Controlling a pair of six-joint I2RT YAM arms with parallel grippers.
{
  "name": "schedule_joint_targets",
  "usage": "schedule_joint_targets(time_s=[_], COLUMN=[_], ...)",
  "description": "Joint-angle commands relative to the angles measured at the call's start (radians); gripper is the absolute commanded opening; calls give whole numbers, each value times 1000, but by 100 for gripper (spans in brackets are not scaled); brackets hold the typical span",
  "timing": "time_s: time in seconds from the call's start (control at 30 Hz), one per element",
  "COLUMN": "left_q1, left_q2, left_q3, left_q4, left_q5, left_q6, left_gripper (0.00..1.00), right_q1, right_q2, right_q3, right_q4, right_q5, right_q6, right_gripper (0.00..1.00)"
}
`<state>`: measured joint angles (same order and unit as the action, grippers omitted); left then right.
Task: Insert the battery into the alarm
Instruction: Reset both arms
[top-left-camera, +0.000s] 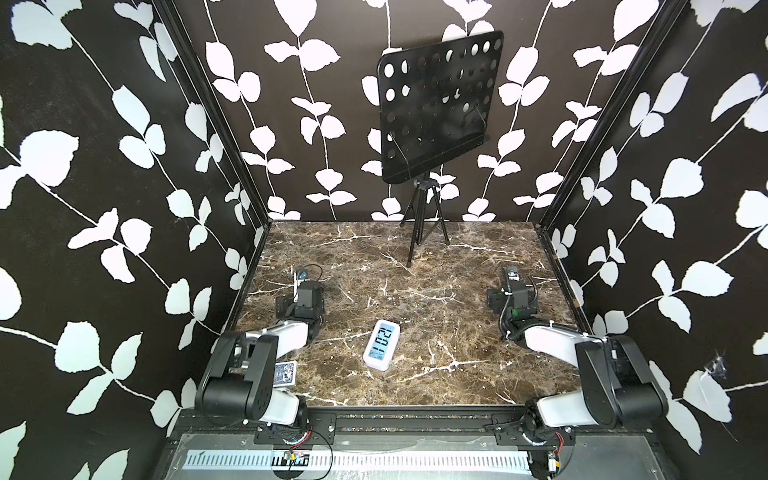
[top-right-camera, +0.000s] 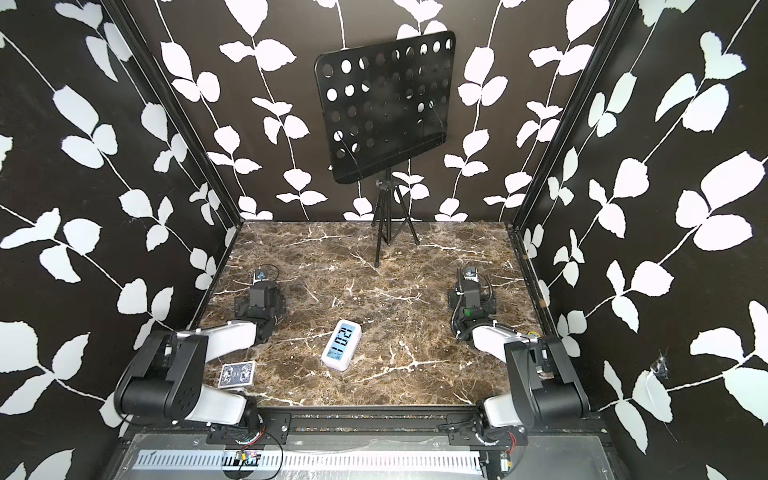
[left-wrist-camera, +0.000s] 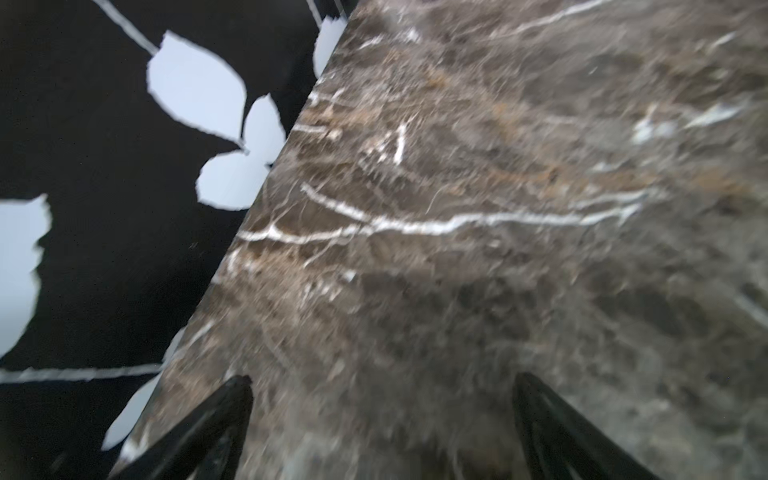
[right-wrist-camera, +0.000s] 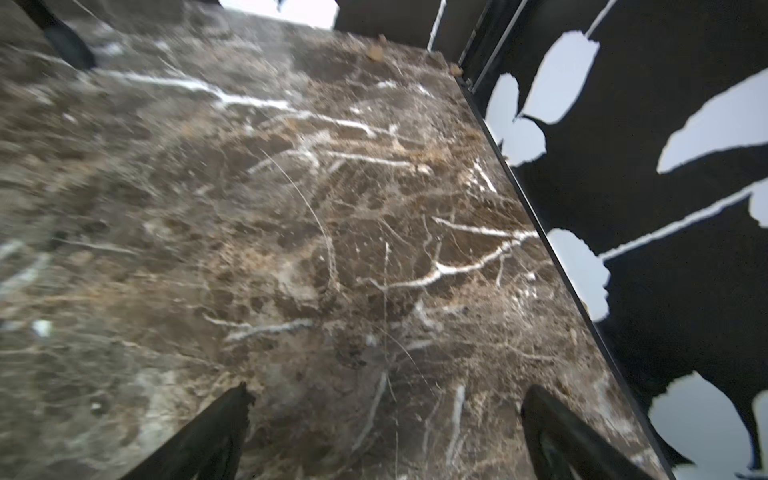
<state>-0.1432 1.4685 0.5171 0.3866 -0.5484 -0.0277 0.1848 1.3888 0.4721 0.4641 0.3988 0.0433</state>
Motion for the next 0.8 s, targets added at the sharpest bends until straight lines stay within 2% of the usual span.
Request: schedule_joint_targets(time_s=[0.0,0.1,0.17,0.3,0.4,0.57,0.7,0.77], left_q1=[27,66,74,77,75,76,77,76], left_q2=[13,63,40,97,80,80,79,78], left_q3=[45,-50,-66,-122,-114,-119,-120,-119], left_q4=[140,394,377,539,494,506,505,500], left_q5=[204,340,350,356,359,359,360,360], left_q6=[96,125,108,119,114,115,115,115], left_gripper=[99,99,99,99,99,99,99,99], right_q1=[-13,-20,-34,-39,-41,-49,-50,-68], right_q2=[-48,-45,-50,-98,-154,-193,-137,-107], right_q3=[-57,-51,-53,-89,-138,-166,-154,-136], right_q4=[141,135,129,160,194,227,271,265], right_q5=[-207,-162,-167,-181,-128,-136,-129,-182], right_q6=[-52,-19,-4,-4,19,20,-55,-75], right_gripper=[100,100,100,100,100,100,100,100])
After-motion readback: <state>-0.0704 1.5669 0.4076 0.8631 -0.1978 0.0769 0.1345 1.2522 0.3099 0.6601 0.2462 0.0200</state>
